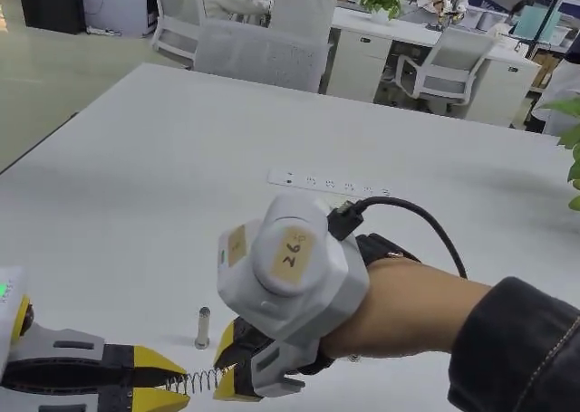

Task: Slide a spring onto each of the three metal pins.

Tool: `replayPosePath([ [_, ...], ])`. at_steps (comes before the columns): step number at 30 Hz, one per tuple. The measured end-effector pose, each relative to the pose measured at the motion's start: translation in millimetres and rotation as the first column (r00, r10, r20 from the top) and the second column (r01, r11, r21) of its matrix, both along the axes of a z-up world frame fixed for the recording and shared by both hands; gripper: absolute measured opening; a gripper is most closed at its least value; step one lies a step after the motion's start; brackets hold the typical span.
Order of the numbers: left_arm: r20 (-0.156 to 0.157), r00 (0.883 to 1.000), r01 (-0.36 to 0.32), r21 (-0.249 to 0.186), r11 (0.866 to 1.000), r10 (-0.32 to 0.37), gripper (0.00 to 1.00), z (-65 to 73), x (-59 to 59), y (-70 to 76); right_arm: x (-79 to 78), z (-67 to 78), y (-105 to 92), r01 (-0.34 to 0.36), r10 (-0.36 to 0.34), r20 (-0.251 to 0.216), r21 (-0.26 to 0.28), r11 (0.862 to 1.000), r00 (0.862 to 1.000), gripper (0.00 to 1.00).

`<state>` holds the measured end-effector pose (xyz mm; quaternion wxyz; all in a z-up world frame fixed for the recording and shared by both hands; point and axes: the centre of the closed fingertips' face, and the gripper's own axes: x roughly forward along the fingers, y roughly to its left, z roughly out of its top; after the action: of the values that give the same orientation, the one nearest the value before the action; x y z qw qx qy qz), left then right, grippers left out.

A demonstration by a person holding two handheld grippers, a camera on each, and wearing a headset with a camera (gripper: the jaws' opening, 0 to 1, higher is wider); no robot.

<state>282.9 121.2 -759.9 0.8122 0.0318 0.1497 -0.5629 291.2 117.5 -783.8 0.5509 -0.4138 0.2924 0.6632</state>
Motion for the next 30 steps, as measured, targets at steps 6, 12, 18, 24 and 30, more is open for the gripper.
replayPosePath([
  [6, 0.009, 1.000, 0.003, -0.018, 1.000, -0.003, 0.02, 6.5, -1.0, -1.0, -2.6, -1.8, 0.6, 0.002, -0.002, -0.017, 0.003, 1.000, 1.000, 0.11],
  [12, 0.019, 1.000, 0.012, -0.031, 0.999, -0.011, 0.02, 13.4, -2.8, -4.1, -4.1, -1.9, 0.9, 0.000, 0.000, -0.022, 0.004, 1.000, 1.000, 0.10],
  [18, 0.022, 1.000, 0.009, -0.046, 0.999, -0.008, 0.02, 16.9, -2.9, -4.4, -4.7, -2.1, 0.7, 0.002, -0.002, -0.023, 0.006, 1.000, 1.000, 0.10],
  [24, 0.019, 1.000, 0.008, -0.047, 0.999, -0.007, 0.02, 15.7, -2.4, -4.1, -5.0, -1.8, 0.1, -0.006, 0.006, -0.013, 0.009, 1.000, 1.000, 0.09],
  [30, 0.014, 1.000, 0.006, -0.019, 1.000, -0.006, 0.02, 9.0, -1.6, -3.4, -6.7, 2.7, 1.6, -0.007, 0.007, -0.013, 0.018, 1.000, 1.000, 0.08],
])
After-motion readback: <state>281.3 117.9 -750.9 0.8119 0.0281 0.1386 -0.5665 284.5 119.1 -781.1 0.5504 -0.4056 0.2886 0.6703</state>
